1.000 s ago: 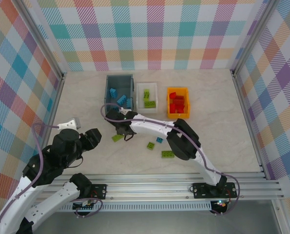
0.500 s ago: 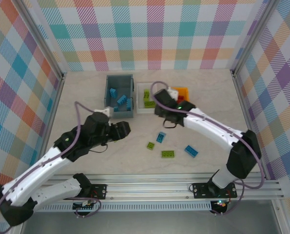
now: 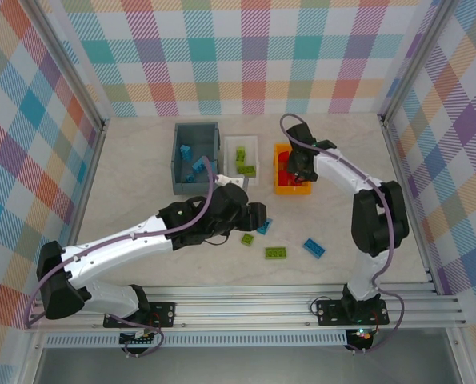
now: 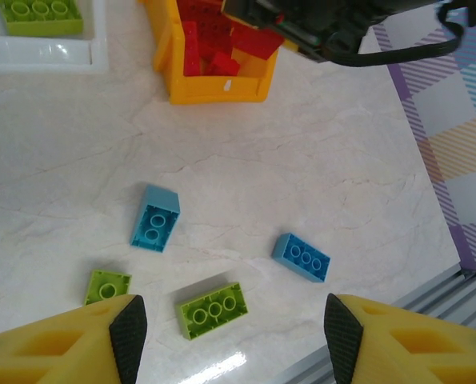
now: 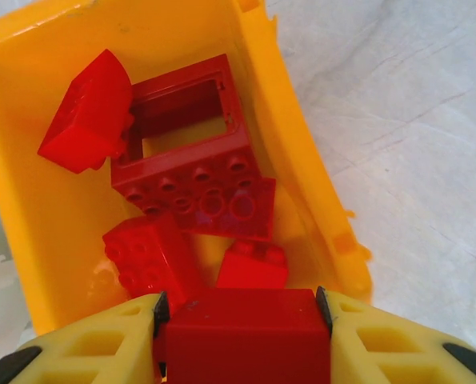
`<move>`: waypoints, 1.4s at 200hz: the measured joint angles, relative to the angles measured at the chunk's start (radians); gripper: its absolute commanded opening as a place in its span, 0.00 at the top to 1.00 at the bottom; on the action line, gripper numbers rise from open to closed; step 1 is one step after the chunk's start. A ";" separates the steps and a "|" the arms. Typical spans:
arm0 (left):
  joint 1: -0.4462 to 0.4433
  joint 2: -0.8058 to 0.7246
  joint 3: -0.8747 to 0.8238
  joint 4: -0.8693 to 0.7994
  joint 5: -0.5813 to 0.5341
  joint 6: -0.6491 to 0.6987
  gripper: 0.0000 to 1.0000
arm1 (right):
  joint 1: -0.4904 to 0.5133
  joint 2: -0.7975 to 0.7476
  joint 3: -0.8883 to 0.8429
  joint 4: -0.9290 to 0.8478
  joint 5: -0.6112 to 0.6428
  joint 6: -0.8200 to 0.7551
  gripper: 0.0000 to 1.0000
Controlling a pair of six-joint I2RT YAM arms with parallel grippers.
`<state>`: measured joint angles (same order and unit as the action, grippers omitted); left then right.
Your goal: Sort the legos into containers by color
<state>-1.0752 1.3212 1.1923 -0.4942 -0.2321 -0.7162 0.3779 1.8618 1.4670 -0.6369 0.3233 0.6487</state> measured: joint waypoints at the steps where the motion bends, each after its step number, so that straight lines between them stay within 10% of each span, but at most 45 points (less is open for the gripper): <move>1: -0.001 0.000 0.000 0.000 -0.002 0.000 0.37 | 0.000 0.002 0.002 0.000 -0.001 0.000 0.58; 56: -0.011 0.000 0.003 -0.013 -0.053 0.002 0.36 | 0.003 0.052 0.056 -0.025 -0.020 -0.007 0.28; 126: 0.008 -0.009 0.046 -0.190 -0.121 0.003 0.31 | 0.065 -0.185 0.045 -0.038 -0.006 -0.052 0.31; 193: 0.309 -0.066 -0.052 -0.414 -0.008 0.185 0.22 | 0.418 -0.587 -0.216 0.005 -0.056 -0.114 0.28; 280: 0.580 0.269 -0.101 -0.416 0.158 0.549 0.21 | 0.722 -0.713 -0.463 0.074 -0.261 0.003 0.22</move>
<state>-0.4953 1.5902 1.0912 -0.9100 -0.0742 -0.1673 1.0996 1.1484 1.0035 -0.5629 0.0620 0.6514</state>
